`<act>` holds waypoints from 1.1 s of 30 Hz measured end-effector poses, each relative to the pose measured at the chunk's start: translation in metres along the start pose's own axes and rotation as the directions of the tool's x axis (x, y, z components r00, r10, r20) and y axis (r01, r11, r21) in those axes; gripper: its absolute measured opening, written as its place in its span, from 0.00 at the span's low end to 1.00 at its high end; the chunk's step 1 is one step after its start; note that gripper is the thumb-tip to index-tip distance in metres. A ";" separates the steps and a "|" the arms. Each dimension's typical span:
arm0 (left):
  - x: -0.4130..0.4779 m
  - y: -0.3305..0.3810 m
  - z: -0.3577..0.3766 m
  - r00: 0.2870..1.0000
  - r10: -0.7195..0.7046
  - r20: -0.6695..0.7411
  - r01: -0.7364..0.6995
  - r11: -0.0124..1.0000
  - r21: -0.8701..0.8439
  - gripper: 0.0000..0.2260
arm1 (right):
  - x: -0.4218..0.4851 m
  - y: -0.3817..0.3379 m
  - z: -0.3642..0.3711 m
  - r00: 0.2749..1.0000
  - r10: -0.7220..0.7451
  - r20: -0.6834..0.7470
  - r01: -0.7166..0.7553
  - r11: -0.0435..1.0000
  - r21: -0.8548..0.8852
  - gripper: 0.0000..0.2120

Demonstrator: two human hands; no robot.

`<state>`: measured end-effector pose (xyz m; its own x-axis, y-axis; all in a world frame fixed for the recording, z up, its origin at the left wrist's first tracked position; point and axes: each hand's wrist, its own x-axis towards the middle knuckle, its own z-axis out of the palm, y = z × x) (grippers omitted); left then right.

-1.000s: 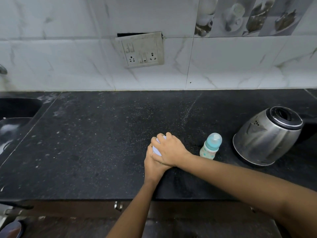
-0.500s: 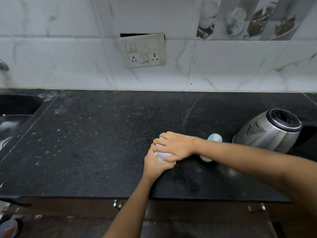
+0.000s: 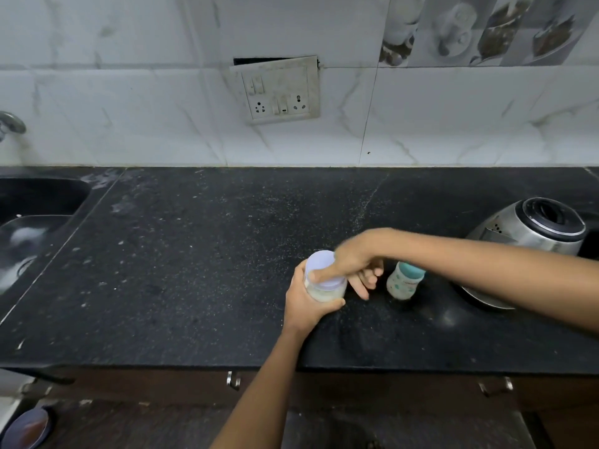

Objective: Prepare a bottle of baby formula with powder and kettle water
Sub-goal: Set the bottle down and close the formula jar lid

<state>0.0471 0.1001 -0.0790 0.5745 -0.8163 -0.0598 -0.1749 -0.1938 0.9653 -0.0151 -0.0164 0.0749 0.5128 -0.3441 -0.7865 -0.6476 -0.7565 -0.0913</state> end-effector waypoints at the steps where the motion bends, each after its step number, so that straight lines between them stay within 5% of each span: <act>1: 0.000 0.000 0.000 1.000 -0.003 0.003 0.003 1.000 0.008 0.41 | -0.001 0.010 -0.009 0.978 -0.141 -0.155 0.123 0.985 -0.121 0.38; 3: 0.001 0.000 0.000 1.000 -0.012 -0.002 0.012 1.000 0.021 0.41 | 0.006 0.025 -0.016 0.744 -0.573 -0.344 0.303 0.748 -0.591 0.36; 5: 0.001 -0.001 0.000 1.000 -0.009 -0.006 0.009 1.000 0.025 0.41 | 0.028 0.035 -0.009 0.587 -0.797 -0.142 0.329 0.395 -0.858 0.33; 6: 0.000 -0.001 0.000 1.000 -0.009 -0.007 0.009 1.000 0.027 0.40 | 0.039 0.035 -0.001 0.586 -0.804 -0.102 0.325 0.347 -0.880 0.30; 8: -0.001 0.000 0.003 0.999 -0.031 -0.022 0.032 0.999 0.036 0.38 | 0.054 0.035 0.020 0.591 -0.775 -0.225 0.322 0.483 -0.814 0.28; 10: 0.000 -0.001 0.007 0.997 -0.063 -0.053 0.065 0.997 0.043 0.34 | 0.057 0.029 0.036 0.614 -0.676 -0.407 0.285 0.671 -0.685 0.32; 16: -0.003 0.003 0.013 0.990 -0.092 -0.108 0.101 0.991 0.085 0.41 | 0.055 0.016 0.061 0.647 -0.385 -0.657 0.055 0.884 -0.464 0.39; 20: -0.003 0.012 0.014 0.988 -0.093 -0.124 0.106 0.989 0.103 0.34 | 0.052 -0.013 0.080 0.622 0.093 -0.777 -0.039 0.995 0.089 0.35; 22: -0.005 0.006 0.012 0.987 -0.077 -0.139 0.090 0.992 0.084 0.34 | 0.053 -0.023 0.095 0.574 0.268 -0.774 0.194 0.873 0.447 0.33; 23: -0.006 0.004 0.011 0.987 -0.062 -0.147 0.075 0.994 0.083 0.36 | 0.050 -0.022 0.106 0.548 0.331 -0.769 0.372 0.727 0.578 0.30; 25: -0.009 -0.001 0.010 0.992 -0.014 -0.127 0.027 0.994 0.103 0.41 | 0.043 -0.011 0.135 0.475 0.434 -0.765 0.586 0.492 0.643 0.25; 30: -0.017 -0.011 0.023 0.993 0.053 -0.108 -0.032 0.982 0.186 0.48 | 0.038 0.053 0.196 0.254 0.699 -0.669 0.517 0.486 0.704 0.23; 33: -0.018 -0.002 0.039 0.987 0.016 -0.160 0.013 0.984 0.176 0.44 | 0.040 0.094 0.192 0.324 0.728 -0.604 0.491 0.417 0.765 0.31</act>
<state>0.0063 0.0944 -0.0900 0.6925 -0.7214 -0.0030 -0.3057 -0.2972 0.9046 -0.1634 0.0056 -0.0821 0.0359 -0.9982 0.0477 -0.4498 -0.0587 -0.8912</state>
